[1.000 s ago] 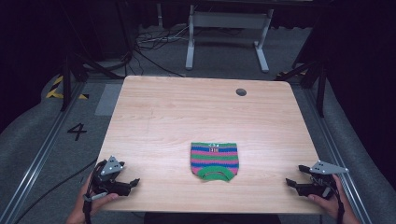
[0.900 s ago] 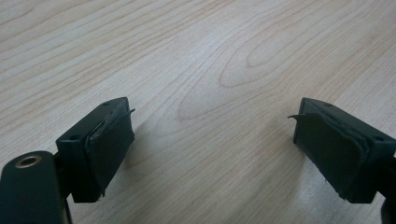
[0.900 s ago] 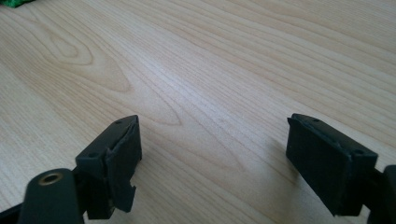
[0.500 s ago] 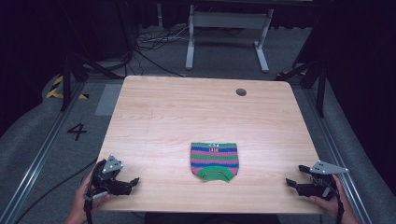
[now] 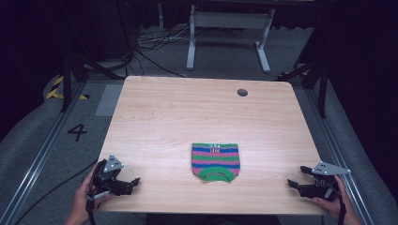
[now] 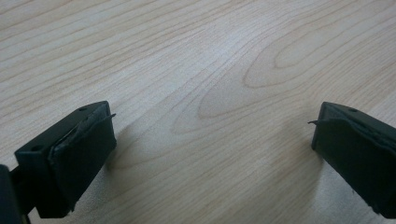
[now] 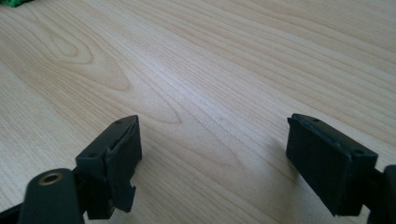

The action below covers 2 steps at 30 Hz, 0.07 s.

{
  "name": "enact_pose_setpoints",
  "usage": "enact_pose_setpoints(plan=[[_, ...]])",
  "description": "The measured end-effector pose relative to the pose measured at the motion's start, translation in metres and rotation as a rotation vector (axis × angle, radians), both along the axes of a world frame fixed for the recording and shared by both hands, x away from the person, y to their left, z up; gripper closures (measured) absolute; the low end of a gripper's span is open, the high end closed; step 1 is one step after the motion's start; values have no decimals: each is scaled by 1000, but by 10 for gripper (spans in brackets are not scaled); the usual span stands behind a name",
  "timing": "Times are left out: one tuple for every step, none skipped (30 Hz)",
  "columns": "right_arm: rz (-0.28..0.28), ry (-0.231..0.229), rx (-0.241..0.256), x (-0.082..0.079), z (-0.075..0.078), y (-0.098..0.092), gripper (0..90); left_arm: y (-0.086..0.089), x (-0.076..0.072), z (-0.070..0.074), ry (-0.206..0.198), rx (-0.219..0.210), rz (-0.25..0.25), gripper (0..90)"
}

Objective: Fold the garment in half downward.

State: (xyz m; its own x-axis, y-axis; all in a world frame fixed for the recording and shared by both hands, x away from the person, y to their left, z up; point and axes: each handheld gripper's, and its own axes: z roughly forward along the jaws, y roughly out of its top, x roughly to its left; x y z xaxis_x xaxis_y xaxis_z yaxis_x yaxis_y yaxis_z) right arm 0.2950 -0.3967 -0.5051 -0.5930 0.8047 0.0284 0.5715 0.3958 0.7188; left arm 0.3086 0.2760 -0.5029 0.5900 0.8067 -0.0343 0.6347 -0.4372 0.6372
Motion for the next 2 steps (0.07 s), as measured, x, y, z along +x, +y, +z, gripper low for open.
enact_pose_setpoints(plan=[[0, 0, 0, 0, 0, 0, 184, 0, 0, 0, 2, 0, -1, 0], [0, 0, 1, 0, 0, 0, 184, 0, 0, 0, 0, 0, 0, 0]])
